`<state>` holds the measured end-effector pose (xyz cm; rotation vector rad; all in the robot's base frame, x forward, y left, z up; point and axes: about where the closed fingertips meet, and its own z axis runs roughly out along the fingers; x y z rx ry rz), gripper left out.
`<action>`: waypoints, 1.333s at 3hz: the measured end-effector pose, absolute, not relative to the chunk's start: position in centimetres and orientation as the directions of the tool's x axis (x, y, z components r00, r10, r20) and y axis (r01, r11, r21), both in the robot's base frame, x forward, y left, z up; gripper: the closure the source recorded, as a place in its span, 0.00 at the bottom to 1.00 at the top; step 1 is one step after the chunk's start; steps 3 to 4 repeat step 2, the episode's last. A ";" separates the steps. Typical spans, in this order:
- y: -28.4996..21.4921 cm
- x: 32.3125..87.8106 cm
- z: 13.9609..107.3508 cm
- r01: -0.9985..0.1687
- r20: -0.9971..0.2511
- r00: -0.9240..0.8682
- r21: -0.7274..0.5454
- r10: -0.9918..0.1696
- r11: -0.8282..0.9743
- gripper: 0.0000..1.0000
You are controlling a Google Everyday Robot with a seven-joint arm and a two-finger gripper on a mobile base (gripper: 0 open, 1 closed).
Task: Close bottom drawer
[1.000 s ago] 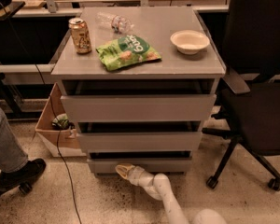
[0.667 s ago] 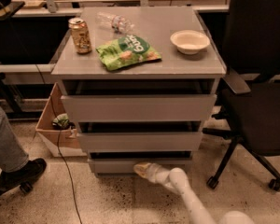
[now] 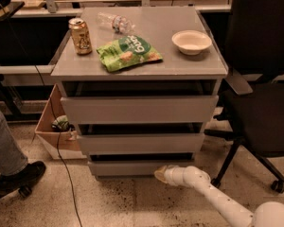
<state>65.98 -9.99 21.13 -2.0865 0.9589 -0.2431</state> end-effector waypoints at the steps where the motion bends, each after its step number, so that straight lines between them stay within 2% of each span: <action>1: -16.6 61.9 23.3 -0.552 -0.002 0.720 -0.607 -0.694 -0.571 1.00; 2: -19.8 58.1 25.6 -0.599 0.004 0.669 -0.588 -0.743 -0.543 1.00; 4: -19.8 58.1 25.6 -0.599 0.004 0.669 -0.588 -0.743 -0.543 1.00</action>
Offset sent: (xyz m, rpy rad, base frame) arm -0.1547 -0.1052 0.0765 -0.0862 0.3104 -0.4244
